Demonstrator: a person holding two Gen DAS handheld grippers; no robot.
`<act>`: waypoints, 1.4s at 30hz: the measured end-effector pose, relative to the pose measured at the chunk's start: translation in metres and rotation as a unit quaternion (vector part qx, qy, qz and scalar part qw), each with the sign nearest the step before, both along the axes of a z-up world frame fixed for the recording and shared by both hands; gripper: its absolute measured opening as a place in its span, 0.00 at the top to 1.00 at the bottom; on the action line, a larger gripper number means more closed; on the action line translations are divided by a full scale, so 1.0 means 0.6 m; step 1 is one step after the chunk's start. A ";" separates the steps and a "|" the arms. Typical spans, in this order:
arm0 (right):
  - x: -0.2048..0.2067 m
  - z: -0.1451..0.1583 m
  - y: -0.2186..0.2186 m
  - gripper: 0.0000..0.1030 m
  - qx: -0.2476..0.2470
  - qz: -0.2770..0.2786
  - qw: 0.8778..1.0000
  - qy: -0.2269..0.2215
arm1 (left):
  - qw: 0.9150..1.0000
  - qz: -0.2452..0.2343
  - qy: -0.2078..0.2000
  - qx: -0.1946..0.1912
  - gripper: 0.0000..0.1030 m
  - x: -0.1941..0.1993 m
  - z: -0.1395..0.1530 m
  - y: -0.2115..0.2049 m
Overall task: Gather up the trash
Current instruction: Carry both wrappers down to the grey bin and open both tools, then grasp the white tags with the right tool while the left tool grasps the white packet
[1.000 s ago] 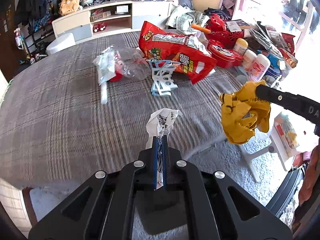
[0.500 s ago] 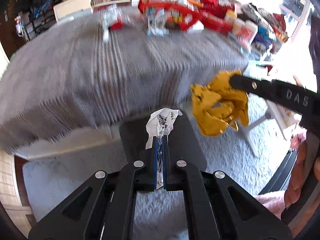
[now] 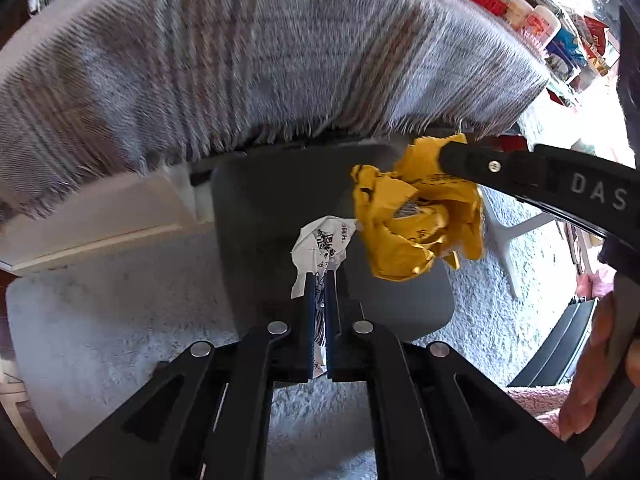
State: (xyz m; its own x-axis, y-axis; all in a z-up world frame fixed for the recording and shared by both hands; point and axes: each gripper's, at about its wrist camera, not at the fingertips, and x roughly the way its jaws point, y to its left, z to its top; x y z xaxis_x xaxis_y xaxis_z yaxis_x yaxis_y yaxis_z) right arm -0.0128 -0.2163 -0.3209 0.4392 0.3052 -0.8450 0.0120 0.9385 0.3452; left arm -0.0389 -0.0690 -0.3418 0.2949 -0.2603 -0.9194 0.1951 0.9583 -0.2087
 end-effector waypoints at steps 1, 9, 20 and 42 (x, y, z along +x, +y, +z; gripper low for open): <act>0.003 -0.007 0.001 0.91 -0.003 0.000 1.000 0.004 | 1.000 -0.003 0.007 0.001 0.93 0.004 -0.008 -0.002; 0.026 -0.041 0.021 0.88 0.008 0.017 1.000 0.019 | 1.000 -0.001 0.005 0.021 0.54 0.019 -0.032 -0.001; 0.029 -0.026 0.032 0.30 -0.017 0.016 1.000 0.009 | 0.999 0.022 -0.014 0.037 0.34 0.011 0.002 0.056; 0.085 0.225 -0.056 0.03 -0.072 0.002 0.994 -0.085 | 0.992 0.055 -0.102 0.042 0.08 0.126 0.250 0.094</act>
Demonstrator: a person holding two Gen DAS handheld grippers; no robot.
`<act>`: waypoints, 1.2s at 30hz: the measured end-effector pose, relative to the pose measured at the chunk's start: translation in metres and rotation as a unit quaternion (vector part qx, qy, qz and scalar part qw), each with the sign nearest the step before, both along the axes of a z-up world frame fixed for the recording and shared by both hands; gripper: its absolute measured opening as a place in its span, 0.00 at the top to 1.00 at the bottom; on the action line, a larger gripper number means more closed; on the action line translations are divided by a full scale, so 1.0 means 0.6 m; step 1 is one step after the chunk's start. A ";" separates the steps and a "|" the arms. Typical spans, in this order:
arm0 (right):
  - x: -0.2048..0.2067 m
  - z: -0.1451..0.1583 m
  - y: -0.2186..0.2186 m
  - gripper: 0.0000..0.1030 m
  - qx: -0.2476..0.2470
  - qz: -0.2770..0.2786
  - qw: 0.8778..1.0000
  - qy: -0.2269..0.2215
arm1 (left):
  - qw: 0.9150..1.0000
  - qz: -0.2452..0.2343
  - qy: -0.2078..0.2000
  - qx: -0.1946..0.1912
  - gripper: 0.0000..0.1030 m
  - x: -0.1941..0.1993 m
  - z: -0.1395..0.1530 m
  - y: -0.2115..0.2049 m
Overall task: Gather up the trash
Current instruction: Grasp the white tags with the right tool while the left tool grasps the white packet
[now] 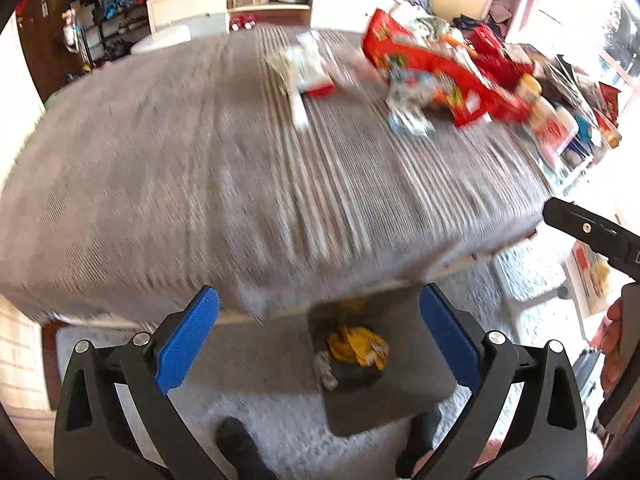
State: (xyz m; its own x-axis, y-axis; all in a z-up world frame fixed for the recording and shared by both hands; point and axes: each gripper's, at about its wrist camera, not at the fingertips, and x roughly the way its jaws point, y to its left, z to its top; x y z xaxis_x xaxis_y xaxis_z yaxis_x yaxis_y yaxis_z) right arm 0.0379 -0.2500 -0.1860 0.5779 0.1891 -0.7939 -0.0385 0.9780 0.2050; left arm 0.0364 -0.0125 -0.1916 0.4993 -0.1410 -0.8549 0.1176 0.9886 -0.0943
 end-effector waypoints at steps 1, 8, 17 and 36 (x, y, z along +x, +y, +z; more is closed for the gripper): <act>0.011 0.007 0.000 0.03 0.002 0.001 1.000 -0.006 | 1.000 0.005 -0.008 0.011 0.08 0.016 0.013 0.005; 0.100 0.023 0.025 0.04 0.034 0.002 0.999 -0.039 | 0.998 0.026 -0.043 0.032 0.08 0.110 0.068 0.037; 0.201 0.024 0.064 0.15 -0.014 0.048 0.995 -0.089 | 0.997 0.037 -0.055 0.025 0.08 0.231 0.094 0.046; 0.269 -0.052 0.104 0.74 -0.042 0.100 0.989 -0.096 | 0.999 0.034 -0.024 0.032 0.08 0.373 0.027 0.022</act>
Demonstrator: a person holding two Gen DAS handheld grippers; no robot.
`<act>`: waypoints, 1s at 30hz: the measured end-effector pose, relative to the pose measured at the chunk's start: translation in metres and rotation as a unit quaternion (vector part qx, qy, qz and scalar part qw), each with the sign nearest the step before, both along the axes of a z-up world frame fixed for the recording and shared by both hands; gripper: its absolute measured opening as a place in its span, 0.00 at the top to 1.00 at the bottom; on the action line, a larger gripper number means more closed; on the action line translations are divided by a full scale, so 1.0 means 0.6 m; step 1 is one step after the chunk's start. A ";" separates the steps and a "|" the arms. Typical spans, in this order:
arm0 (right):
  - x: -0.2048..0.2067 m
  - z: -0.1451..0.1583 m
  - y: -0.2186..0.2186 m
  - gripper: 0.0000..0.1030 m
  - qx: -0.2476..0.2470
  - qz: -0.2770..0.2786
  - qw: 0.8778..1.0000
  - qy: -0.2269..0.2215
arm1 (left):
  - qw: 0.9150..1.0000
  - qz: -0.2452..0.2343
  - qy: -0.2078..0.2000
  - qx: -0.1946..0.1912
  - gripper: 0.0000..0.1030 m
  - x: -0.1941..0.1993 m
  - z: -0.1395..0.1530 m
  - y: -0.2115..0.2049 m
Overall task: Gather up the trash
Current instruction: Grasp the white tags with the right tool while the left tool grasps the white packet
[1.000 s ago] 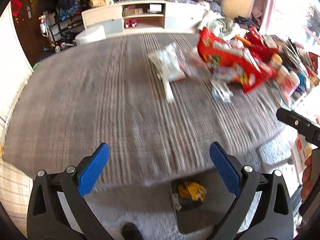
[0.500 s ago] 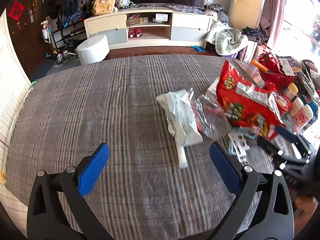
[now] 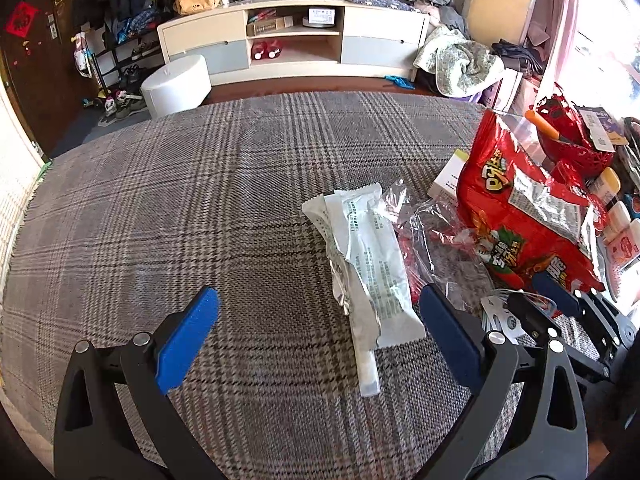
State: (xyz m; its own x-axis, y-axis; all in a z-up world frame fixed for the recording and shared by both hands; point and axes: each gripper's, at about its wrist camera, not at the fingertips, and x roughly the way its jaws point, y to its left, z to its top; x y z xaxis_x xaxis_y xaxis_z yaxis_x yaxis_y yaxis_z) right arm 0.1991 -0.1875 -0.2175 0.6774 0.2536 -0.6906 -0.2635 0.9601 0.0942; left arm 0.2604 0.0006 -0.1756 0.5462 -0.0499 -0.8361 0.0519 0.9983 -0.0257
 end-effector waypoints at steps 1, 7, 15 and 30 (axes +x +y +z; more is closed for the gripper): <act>0.001 0.000 0.001 0.78 0.006 0.004 1.000 0.004 | 1.000 -0.002 0.003 -0.002 0.08 0.005 -0.005 -0.003; -0.006 0.006 -0.002 0.93 0.035 0.013 0.999 0.019 | 0.999 -0.028 0.026 -0.017 0.33 0.013 -0.028 -0.022; -0.019 0.014 -0.029 0.93 0.091 0.012 0.995 0.031 | 0.998 -0.044 0.046 -0.028 0.43 0.004 -0.051 -0.036; -0.020 0.017 -0.058 0.93 0.120 0.005 0.992 0.042 | 0.996 -0.060 0.054 -0.021 0.53 0.007 -0.084 -0.074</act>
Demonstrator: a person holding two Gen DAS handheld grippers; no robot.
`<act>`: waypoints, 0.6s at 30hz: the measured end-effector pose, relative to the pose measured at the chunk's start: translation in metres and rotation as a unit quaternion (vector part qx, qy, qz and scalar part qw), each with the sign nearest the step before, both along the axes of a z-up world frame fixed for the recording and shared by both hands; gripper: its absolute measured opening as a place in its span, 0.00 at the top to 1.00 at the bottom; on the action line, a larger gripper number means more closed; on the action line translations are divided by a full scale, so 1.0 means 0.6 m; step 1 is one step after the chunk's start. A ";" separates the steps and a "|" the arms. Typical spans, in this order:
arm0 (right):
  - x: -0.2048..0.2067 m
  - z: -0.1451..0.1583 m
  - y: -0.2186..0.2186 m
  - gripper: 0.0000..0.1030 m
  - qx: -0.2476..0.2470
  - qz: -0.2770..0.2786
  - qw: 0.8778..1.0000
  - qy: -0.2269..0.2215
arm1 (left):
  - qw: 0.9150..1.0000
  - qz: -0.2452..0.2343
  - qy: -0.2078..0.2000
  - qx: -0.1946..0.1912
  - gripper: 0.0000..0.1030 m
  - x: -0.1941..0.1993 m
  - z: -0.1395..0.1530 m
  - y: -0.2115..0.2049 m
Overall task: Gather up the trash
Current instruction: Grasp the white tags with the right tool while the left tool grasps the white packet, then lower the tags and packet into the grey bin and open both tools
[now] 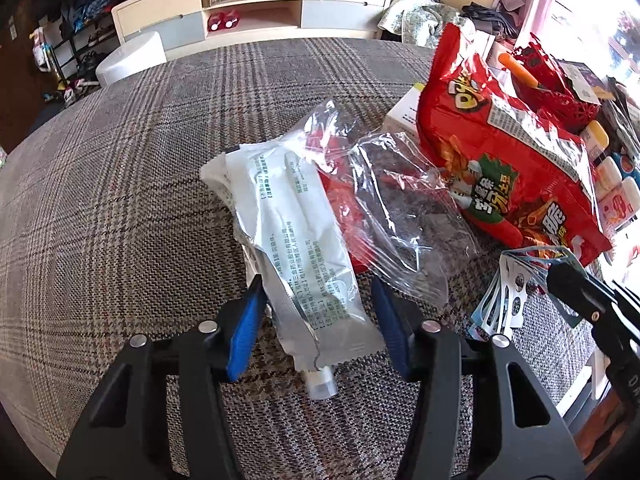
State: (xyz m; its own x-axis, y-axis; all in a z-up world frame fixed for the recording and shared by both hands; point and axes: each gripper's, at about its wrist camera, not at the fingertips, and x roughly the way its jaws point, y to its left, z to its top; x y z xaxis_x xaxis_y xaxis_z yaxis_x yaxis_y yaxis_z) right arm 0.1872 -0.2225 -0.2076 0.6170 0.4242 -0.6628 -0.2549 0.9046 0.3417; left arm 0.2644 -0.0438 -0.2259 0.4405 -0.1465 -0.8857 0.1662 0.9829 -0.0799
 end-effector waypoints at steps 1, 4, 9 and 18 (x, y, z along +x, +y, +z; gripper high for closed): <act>0.000 -0.001 -0.002 0.93 -0.001 0.000 1.000 0.002 | 1.000 0.001 -0.001 -0.002 0.55 -0.001 0.002 0.002; -0.003 -0.004 -0.005 0.93 -0.005 -0.001 1.000 0.005 | 1.000 0.006 -0.006 -0.003 0.61 -0.005 0.008 0.008; -0.010 0.005 -0.003 0.93 -0.005 -0.002 1.000 0.002 | 1.000 0.010 -0.009 0.000 0.64 -0.016 0.014 0.019; -0.029 0.021 0.006 0.94 -0.012 -0.001 1.000 -0.004 | 0.999 0.030 -0.021 -0.002 0.66 -0.053 0.031 0.066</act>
